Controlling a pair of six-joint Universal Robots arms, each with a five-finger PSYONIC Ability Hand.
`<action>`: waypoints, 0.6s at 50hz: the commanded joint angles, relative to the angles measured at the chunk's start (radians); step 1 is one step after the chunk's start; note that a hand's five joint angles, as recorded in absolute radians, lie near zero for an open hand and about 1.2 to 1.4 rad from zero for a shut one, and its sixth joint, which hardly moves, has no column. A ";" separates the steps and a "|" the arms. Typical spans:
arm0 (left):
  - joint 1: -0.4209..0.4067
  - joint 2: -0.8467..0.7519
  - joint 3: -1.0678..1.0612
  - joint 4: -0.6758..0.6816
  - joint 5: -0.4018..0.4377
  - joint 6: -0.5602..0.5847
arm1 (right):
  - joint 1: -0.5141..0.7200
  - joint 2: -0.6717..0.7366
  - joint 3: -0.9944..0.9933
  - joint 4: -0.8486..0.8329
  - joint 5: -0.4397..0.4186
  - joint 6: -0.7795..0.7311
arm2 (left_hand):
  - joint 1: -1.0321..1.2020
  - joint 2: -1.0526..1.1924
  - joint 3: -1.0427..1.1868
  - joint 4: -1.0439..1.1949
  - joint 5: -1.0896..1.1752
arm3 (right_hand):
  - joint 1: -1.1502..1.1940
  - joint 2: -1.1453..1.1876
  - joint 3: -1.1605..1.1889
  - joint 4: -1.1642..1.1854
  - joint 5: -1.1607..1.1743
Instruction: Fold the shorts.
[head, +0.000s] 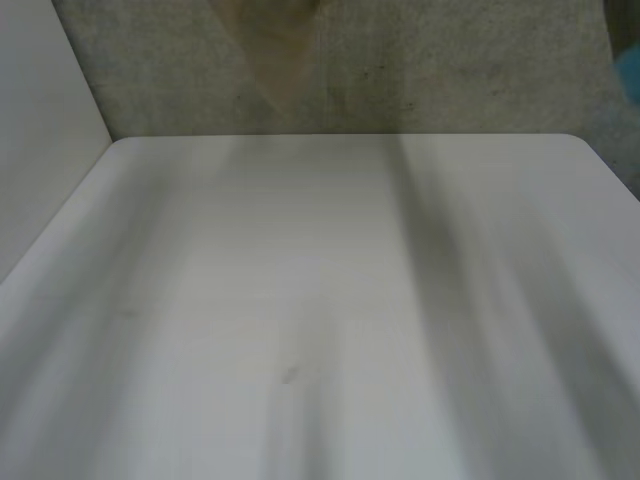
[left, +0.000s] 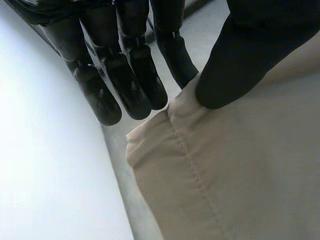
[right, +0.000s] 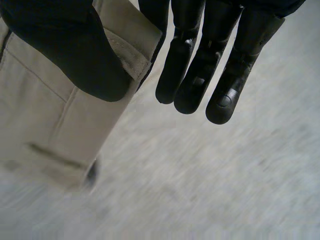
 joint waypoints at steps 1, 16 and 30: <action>0.003 0.106 -0.421 -0.054 0.063 -0.001 | -0.008 -0.004 0.228 0.193 -0.013 0.046 | 0.265 0.198 0.201 0.192 0.262 | 0.419 0.217 0.214 0.205 0.240; -0.063 -0.098 -0.823 -0.163 0.093 0.002 | -0.003 0.074 0.839 0.098 -0.068 -0.017 | 0.265 0.198 0.201 0.192 0.262 | 0.419 0.217 0.214 0.205 0.240; -0.058 0.096 -0.799 -0.426 0.096 0.011 | -0.014 -0.155 1.083 0.070 -0.059 -0.040 | 0.265 0.198 0.201 0.192 0.262 | 0.419 0.217 0.214 0.205 0.240</action>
